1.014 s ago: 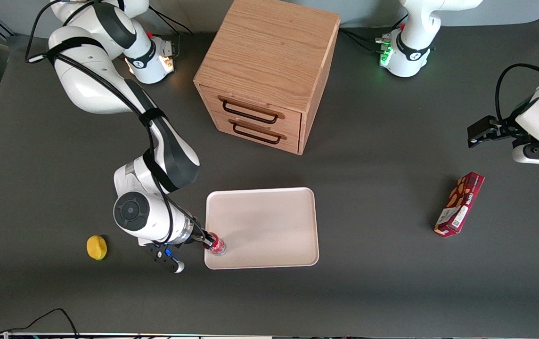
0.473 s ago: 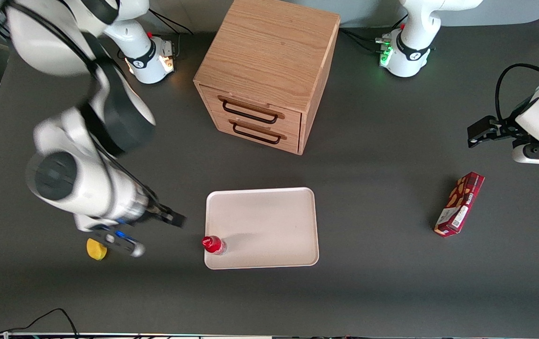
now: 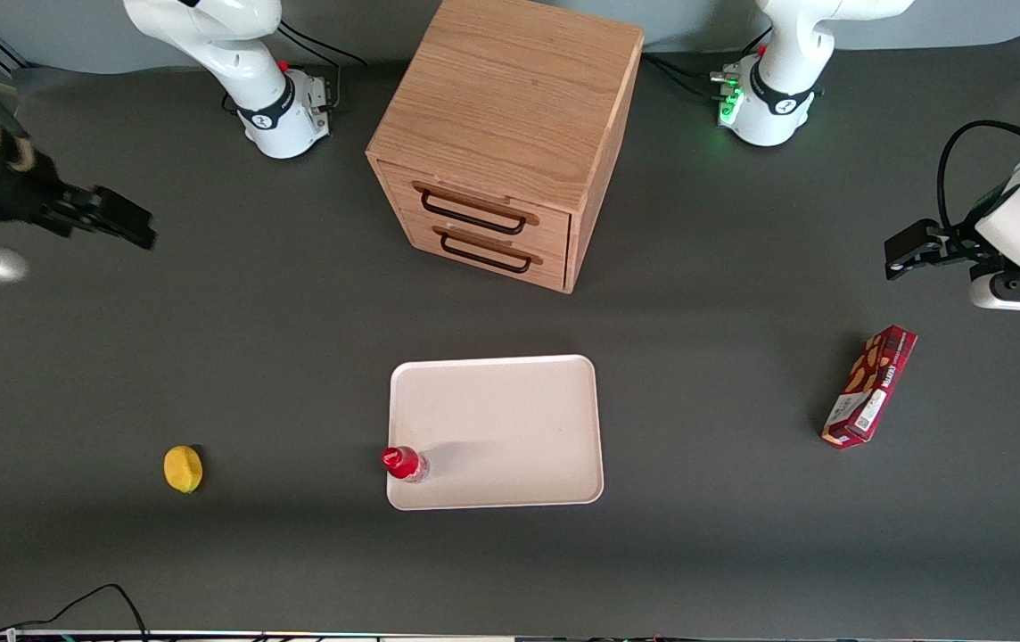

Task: Place coke bottle on tray

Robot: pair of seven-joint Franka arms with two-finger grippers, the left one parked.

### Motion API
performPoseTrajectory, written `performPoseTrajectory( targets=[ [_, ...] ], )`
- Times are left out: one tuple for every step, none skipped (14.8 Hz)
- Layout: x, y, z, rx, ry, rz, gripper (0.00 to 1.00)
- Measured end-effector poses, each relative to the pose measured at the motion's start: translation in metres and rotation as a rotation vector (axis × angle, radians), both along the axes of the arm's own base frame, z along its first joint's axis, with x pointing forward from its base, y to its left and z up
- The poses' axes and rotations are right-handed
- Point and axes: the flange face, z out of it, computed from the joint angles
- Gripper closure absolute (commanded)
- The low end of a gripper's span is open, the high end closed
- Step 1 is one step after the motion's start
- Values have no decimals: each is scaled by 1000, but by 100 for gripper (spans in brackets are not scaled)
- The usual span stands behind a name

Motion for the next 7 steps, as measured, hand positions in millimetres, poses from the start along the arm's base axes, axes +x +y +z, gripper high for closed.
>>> performPoseTrajectory(
  targets=[
    [-9, -23, -10, 6, -1, -2, 0],
    [-18, -38, -25, 9, -4, -6, 0],
    [-27, -45, -42, 8, -9, -9, 0],
    [-37, -46, -61, 5, -13, -10, 0],
    [-46, -44, -75, 2, -13, -8, 0],
    [-54, -42, -83, -1, -11, -5, 0],
    [-59, -40, -86, -2, -10, -2, 0]
  ],
)
